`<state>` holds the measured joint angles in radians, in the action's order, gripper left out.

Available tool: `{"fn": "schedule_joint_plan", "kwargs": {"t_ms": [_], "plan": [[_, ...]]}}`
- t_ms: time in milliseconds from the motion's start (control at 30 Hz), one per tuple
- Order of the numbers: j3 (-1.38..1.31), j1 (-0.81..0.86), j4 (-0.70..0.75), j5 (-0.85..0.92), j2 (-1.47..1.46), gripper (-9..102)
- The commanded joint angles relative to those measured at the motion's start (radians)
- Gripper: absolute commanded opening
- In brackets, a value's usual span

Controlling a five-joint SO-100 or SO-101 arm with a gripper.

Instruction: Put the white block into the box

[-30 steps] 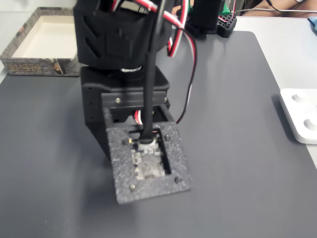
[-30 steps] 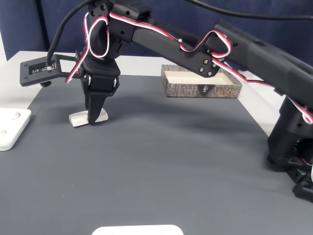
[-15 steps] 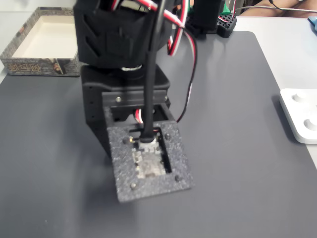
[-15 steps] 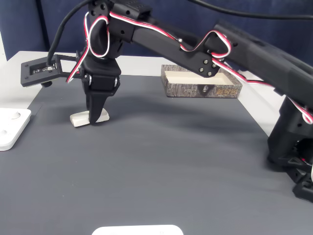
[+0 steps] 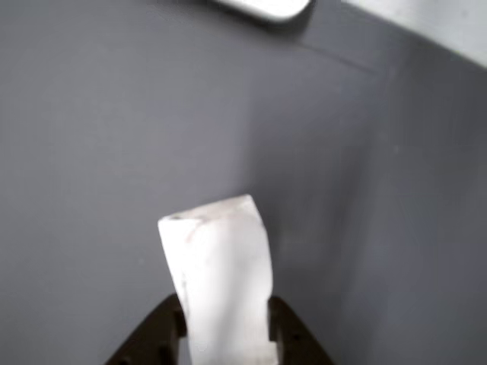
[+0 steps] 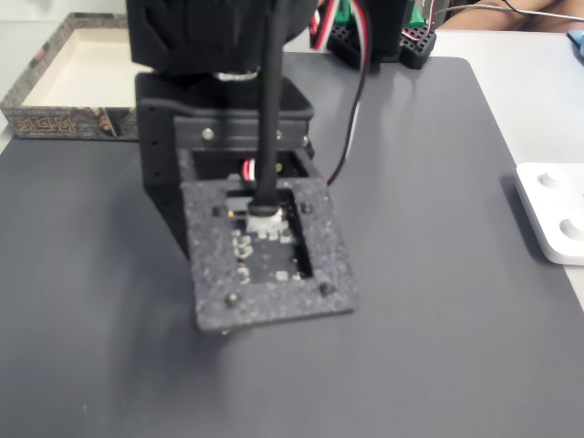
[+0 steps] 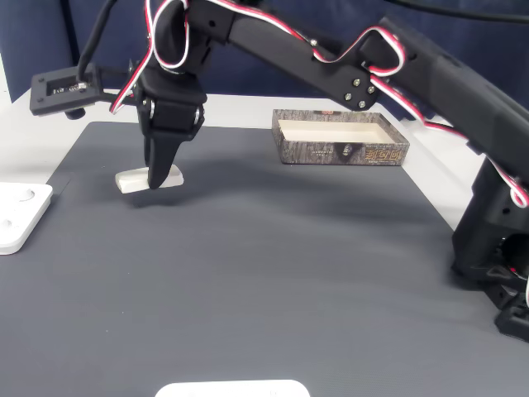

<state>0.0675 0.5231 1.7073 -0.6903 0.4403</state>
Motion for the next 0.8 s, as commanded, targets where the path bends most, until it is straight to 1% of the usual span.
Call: {"fn": "schedule_joint_plan", "kwargs": {"t_ms": [0,567,767], "plan": [[0.005,0.017,0.000,0.014,0.163,-2],[0.021,0.017,0.008,0.025,0.190,-2],[0.189,0.072,0.014,0.023,0.371,-2]]}}
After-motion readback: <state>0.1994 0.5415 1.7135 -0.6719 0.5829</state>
